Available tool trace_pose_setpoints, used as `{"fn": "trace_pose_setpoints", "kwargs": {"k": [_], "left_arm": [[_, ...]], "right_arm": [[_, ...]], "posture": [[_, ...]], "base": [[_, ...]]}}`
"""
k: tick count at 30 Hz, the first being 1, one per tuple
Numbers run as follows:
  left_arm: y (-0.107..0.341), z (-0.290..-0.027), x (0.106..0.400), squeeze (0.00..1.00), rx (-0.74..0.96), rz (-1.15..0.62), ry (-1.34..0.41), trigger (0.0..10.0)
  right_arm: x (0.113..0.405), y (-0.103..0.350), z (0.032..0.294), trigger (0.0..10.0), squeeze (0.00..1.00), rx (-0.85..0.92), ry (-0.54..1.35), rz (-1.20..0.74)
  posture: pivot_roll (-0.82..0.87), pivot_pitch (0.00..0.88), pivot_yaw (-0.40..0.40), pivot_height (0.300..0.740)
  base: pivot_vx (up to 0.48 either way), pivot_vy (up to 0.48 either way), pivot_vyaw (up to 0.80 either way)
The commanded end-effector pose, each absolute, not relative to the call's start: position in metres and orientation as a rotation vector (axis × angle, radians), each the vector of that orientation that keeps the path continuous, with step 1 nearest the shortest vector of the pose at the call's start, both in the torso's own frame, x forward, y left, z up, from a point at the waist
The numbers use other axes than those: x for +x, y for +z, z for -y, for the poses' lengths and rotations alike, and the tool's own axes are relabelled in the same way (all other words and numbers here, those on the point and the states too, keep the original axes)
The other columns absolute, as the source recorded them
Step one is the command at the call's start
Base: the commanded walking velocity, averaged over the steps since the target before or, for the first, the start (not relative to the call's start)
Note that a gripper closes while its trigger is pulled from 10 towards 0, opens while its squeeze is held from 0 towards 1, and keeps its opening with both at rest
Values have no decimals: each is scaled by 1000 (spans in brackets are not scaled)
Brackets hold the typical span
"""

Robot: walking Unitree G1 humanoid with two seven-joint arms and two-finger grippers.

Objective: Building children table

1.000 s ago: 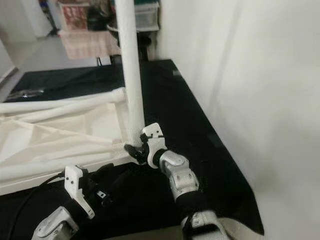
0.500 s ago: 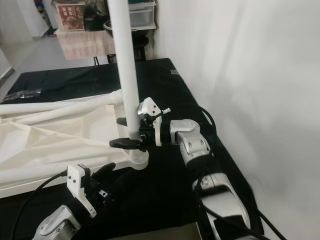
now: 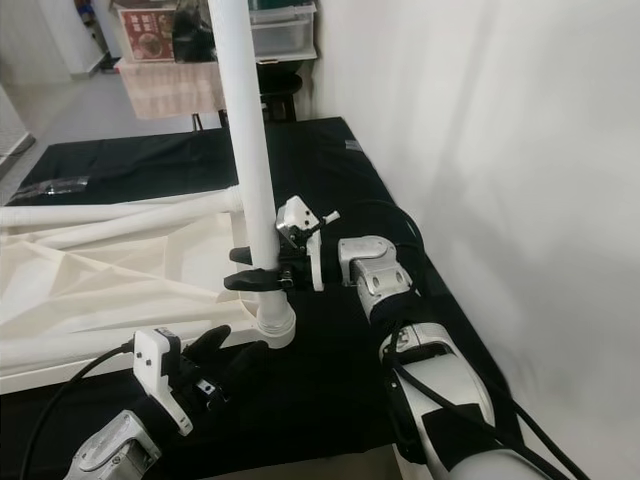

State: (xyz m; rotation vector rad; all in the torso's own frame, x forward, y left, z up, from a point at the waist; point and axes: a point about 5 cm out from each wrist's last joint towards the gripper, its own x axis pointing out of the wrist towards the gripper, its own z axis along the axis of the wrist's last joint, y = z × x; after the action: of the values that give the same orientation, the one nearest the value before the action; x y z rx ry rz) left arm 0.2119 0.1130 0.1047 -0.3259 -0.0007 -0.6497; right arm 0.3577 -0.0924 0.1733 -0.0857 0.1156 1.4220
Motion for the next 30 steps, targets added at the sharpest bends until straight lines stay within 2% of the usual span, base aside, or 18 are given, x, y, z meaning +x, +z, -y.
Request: {"fn": "trace_pose_setpoints", "kwargs": {"k": [1,2,3,4,5,6,7,8,9,11,13,18,19,20,21,23,29,30], "left_arm": [[103,-114,210,0,-320,-11,-641,10000],[103,-114,210,0,-320,-11,-641,10000],[103,-115,209,0,-320,-11,-641,10000],[103,-115,209,0,-320,-11,-641,10000],[103,-116,208,0,-320,-10,-641,10000],[104,-116,208,0,-320,-9,-642,10000],[104,-116,208,0,-320,-9,-642,10000],[104,-118,208,0,-317,-11,-642,10000],[104,-118,208,0,-317,-11,-642,10000],[104,-119,209,0,-316,-14,-643,10000],[104,-118,209,0,-318,-16,-647,10000],[104,-118,208,0,-308,-10,-632,10000],[105,-119,208,0,-296,-7,-624,10000],[105,-119,208,0,-288,-5,-619,10000],[106,-120,208,0,-241,-5,-603,10000],[106,-120,207,0,-207,-4,-591,10000],[123,-133,214,0,-35,90,-463,10000],[123,-133,214,0,-35,90,-463,10000]], "right_arm": [[353,155,98,0,0,-31,1325,-157],[353,155,98,0,0,-31,1325,-157],[353,145,94,0,0,-8,1182,-177],[353,145,94,0,0,-8,1182,-177],[353,137,91,0,0,4,1083,-193],[336,111,79,0,0,38,896,-258],[336,111,79,0,0,38,896,-258],[326,104,72,0,0,33,772,-260],[326,104,72,0,0,33,772,-260],[324,103,74,0,0,31,641,-255],[333,102,84,0,0,32,609,-273],[333,98,85,0,0,17,612,-300],[332,99,85,1843,0,3,603,-304],[330,100,84,1843,0,-8,582,-308],[330,107,81,10000,1000,6,636,-290],[328,113,77,10000,1000,17,667,-276],[331,145,77,10000,1000,-69,979,-187],[331,145,77,10000,1000,-69,979,-187]], "posture": [[23,0,-3,740],[23,0,-3,740],[14,0,-10,740],[14,0,-10,740],[14,0,-10,740],[20,0,-2,740],[20,0,-2,740],[7,0,11,740],[7,0,11,740],[-6,0,12,740],[4,0,2,740],[8,0,1,740],[8,0,1,740],[8,0,1,740],[-4,0,8,740],[-4,0,8,740],[-10,0,7,740],[-10,0,7,740]], "base": [[0,0,0],[0,0,0],[0,0,0],[0,0,0],[0,0,0],[0,0,0],[0,0,0],[0,0,0],[0,0,0],[0,0,0],[0,0,0],[0,0,0],[0,0,0],[0,0,0],[0,0,0],[0,0,0],[0,0,0],[0,0,0]]}}
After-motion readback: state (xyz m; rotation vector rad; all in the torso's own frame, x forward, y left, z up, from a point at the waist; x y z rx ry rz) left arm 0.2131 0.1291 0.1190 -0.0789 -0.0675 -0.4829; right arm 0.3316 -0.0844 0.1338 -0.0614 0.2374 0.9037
